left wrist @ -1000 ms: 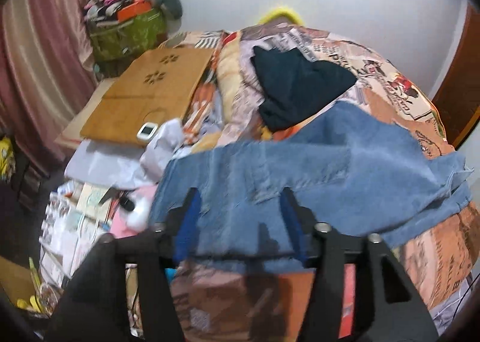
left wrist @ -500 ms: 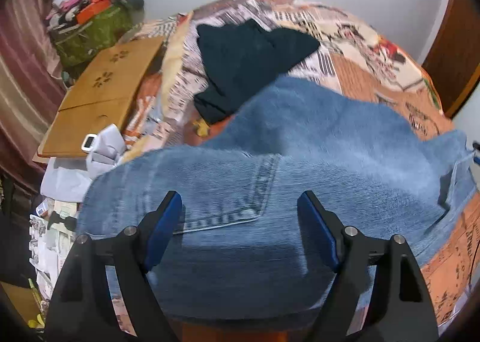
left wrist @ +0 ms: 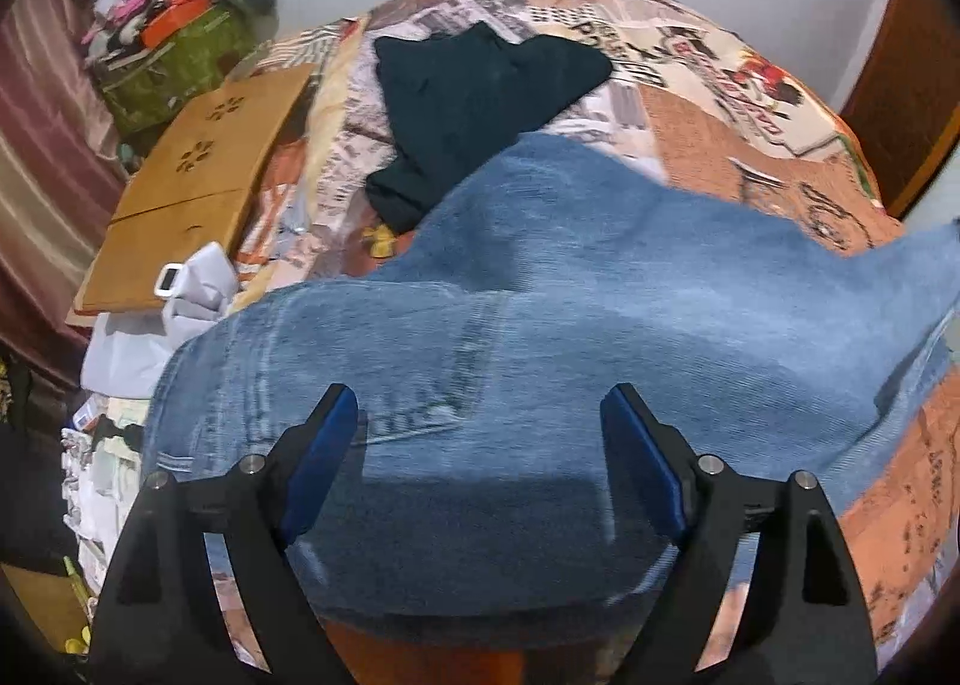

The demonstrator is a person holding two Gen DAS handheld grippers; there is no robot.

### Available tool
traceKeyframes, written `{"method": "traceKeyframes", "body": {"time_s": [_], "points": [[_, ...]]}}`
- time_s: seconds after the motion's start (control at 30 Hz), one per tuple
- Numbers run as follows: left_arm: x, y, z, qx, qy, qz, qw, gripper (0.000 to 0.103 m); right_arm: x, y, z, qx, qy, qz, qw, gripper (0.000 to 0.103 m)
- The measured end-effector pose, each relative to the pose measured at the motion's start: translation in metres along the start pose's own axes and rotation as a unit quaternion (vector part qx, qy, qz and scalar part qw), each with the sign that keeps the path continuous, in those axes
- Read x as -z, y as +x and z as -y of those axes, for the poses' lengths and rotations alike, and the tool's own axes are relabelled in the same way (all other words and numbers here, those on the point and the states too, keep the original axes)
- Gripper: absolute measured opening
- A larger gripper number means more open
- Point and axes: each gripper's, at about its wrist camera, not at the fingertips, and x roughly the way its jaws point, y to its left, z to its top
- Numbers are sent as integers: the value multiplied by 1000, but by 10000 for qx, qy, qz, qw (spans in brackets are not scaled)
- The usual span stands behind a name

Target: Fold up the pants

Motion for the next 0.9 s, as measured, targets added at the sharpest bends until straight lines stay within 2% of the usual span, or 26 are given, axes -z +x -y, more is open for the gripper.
{"method": "traceKeyframes", "body": {"time_s": [0.07, 0.13, 0.27, 0.37, 0.43, 0.57, 0.7, 0.73, 0.9], "points": [[1, -1, 8, 115, 62, -16, 9999, 85, 0, -11, 5, 0, 10, 43, 10000, 3], [5, -2, 18, 204, 165, -7, 9997, 85, 9, -12, 9, 194, -162, -31, 9997, 3], [13, -3, 31, 221, 297, 43, 9993, 85, 37, 4, 28, 506, -119, -441, 9977, 4], [16, -4, 28, 309, 221, 41, 9993, 86, 59, 19, 41, 890, -93, -789, 9929, 6], [18, -4, 24, 408, 128, 18, 9991, 86, 69, 24, 48, 1203, -14, -1034, 9873, 14], [24, -8, 16, 455, 43, 76, 9989, 87, 67, 13, 43, 1614, -168, -1062, 9810, 23], [29, -20, 1, 216, 11, 293, 9993, 87, 52, -6, 10, 1570, -657, -698, 9829, 37], [29, -24, -4, 159, -16, 364, 9992, 87, 49, -11, -3, 1439, -796, -572, 9847, 40], [23, -46, -54, -195, -437, 744, 9961, 87, 36, -17, -82, 628, -1370, -233, 9883, 43]]}}
